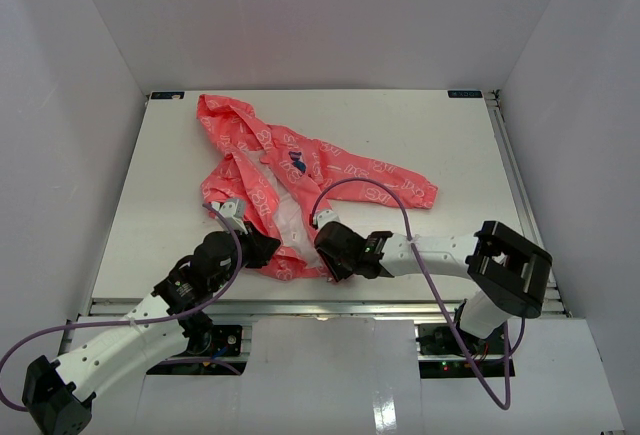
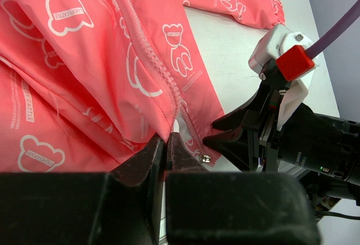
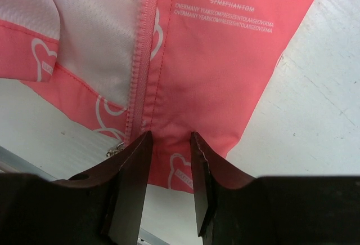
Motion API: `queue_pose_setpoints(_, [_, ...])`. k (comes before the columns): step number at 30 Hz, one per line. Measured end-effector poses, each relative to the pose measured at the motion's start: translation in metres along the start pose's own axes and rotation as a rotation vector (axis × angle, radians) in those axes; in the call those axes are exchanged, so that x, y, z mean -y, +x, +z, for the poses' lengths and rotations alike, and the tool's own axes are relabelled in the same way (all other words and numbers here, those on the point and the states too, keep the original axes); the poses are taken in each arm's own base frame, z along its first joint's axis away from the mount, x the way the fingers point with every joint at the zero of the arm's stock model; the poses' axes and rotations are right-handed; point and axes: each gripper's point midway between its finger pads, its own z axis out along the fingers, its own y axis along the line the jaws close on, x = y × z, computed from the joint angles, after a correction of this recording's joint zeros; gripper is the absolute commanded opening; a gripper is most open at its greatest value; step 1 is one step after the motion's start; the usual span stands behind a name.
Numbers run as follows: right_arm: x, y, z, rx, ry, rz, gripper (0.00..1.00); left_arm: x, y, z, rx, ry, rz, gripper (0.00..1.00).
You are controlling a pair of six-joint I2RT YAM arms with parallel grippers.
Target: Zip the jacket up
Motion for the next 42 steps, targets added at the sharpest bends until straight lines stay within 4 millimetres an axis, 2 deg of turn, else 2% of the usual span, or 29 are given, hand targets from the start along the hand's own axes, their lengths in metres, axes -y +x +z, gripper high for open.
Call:
queue_pose_setpoints(3, [-0.001, -0.001, 0.001, 0.0, -0.001, 0.008, 0.33, 0.0, 0.0, 0.0, 0.001, 0.0, 0.0, 0.0])
queue_pose_setpoints(6, [-0.004, -0.003, 0.003, 0.0, -0.009, 0.016, 0.15, 0.0, -0.001, 0.0, 0.002, 0.001, -0.001, 0.0])
queue_pose_setpoints(8, [-0.007, -0.006, 0.006, 0.004, -0.013, 0.02, 0.08, 0.001, -0.001, -0.001, 0.004, 0.003, -0.001, 0.0])
queue_pose_setpoints(15, [-0.008, -0.01, 0.005, 0.017, -0.015, 0.028, 0.11, 0.001, -0.001, -0.001, 0.004, 0.003, -0.001, 0.0])
queue_pose_setpoints(20, [-0.003, -0.009, -0.006, 0.024, -0.006, 0.029, 0.15, 0.0, -0.001, -0.001, 0.004, 0.002, -0.001, 0.0])
queue_pose_setpoints(25, [-0.001, -0.017, -0.015, 0.059, -0.004, 0.035, 0.08, 0.0, -0.001, -0.001, 0.004, 0.002, -0.001, 0.0])
queue_pose_setpoints(33, [-0.004, -0.023, -0.011, 0.105, -0.022, 0.047, 0.08, 0.0, 0.0, 0.0, 0.002, 0.001, -0.001, 0.0])
queue_pose_setpoints(37, [-0.007, -0.032, -0.012, 0.15, -0.048, 0.063, 0.08, 0.0, 0.0, 0.0, 0.001, 0.0, -0.001, 0.0])
queue_pose_setpoints(42, [-0.012, -0.05, -0.032, 0.27, -0.126, 0.097, 0.08, -0.001, 0.001, 0.0, -0.003, -0.003, 0.0, 0.0])
